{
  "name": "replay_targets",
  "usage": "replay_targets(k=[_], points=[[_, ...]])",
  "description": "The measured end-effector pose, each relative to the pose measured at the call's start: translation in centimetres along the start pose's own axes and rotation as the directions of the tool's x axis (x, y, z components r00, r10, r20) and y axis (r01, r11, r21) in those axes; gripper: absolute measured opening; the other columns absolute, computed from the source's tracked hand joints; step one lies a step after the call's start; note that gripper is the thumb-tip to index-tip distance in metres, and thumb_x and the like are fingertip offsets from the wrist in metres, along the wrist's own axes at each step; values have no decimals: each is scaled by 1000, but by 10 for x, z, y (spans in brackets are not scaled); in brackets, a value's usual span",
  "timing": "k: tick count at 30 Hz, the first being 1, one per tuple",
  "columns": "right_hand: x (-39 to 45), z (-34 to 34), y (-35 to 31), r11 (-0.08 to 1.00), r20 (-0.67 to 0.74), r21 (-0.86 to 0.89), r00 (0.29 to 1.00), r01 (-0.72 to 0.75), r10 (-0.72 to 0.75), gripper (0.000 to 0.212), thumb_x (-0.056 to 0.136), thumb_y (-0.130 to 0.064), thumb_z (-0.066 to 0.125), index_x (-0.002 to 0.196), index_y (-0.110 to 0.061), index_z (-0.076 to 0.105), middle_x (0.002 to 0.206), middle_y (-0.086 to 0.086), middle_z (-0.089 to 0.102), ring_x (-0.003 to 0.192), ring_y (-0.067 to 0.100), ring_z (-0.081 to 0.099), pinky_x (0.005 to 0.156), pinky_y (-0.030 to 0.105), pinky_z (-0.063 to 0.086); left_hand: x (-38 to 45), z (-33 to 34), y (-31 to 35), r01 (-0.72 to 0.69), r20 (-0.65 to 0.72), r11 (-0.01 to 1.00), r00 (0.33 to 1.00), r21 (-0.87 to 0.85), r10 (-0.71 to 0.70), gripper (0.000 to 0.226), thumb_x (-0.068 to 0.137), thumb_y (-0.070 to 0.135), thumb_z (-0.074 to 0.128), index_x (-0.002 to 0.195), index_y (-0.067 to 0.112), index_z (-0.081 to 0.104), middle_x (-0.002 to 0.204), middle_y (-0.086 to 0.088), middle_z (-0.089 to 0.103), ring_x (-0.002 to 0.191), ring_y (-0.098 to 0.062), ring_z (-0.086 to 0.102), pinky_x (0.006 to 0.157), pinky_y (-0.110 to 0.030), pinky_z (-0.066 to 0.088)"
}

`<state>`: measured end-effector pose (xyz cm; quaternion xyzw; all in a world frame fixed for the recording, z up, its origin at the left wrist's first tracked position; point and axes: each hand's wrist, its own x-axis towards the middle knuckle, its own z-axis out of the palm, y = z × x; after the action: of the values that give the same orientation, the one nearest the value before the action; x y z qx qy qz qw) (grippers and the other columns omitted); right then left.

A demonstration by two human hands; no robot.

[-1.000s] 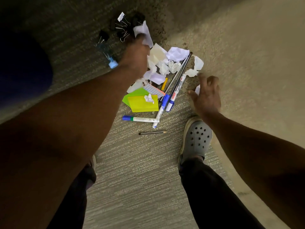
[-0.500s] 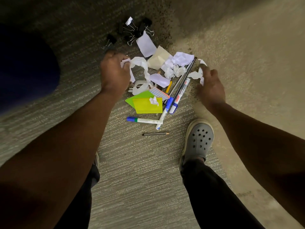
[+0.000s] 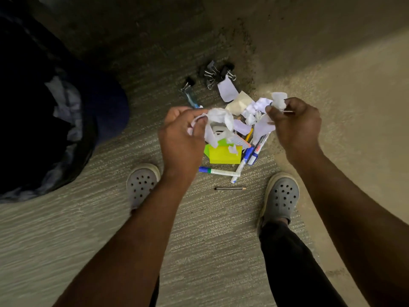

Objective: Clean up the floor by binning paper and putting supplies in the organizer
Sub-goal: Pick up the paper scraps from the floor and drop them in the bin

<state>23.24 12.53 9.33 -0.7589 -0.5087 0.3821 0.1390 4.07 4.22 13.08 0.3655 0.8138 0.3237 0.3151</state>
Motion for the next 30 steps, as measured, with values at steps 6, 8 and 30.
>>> replay_targets(k=[6, 8, 30], points=[[-96, 10, -158, 872, -45, 389, 952, 297, -304, 8, 84, -24, 72, 85, -26, 65, 85, 10, 68, 70, 7, 62, 66, 23, 53, -1, -132, 41, -186, -357, 977, 909, 107, 212, 18, 90, 6, 62, 103, 10, 74, 102, 0, 53, 88, -1, 56, 79, -15, 45], [-127, 25, -202, 771, -34, 468, 881, 431, -472, 9, 86, -16, 70, 89, -23, 64, 91, 7, 64, 77, 5, 62, 67, 14, 48, 5, -176, 37, -132, -439, 969, 873, 208, 213, 19, 92, 15, 59, 104, 14, 74, 105, 0, 53, 90, 3, 53, 81, -11, 42], [-157, 96, -214, 641, -113, 286, 689, 713, -716, 25, 92, -6, 59, 115, 2, 58, 96, 13, 61, 87, 24, 59, 76, 40, 50, 9, -216, -13, -243, -441, 947, 841, 210, 313, 19, 103, 25, 47, 116, 21, 60, 104, -8, 67, 95, -10, 65, 82, -29, 54]])
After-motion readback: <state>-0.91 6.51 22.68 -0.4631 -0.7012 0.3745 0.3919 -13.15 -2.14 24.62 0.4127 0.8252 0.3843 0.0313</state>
